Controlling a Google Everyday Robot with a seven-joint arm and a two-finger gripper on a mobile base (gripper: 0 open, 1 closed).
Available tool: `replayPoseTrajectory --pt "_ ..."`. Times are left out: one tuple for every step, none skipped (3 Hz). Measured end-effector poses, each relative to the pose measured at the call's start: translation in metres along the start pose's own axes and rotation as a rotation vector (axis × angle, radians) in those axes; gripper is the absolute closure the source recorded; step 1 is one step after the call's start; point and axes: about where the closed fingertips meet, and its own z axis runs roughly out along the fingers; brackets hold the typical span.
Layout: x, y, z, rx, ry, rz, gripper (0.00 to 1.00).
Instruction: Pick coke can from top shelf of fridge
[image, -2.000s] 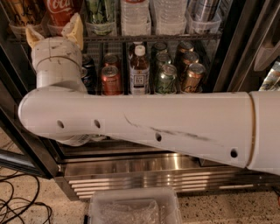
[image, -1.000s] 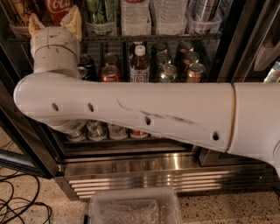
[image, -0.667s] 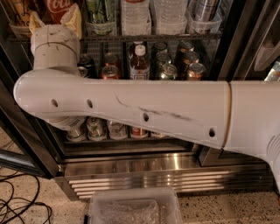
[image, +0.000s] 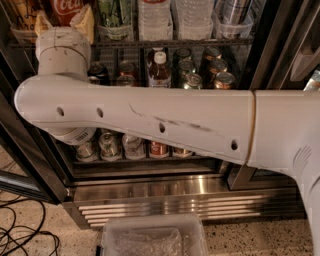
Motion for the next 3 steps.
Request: replayPoseTrajectory --pt "-0.0038 -0.0004 0.001 0.0 0.0 0.0 0.35" --pt "-0.003 -0.0009 0.0054 0.006 0.003 0.008 0.54" --pt "-0.0042 -0.0031 0.0061 0.011 0.001 0.013 0.77"
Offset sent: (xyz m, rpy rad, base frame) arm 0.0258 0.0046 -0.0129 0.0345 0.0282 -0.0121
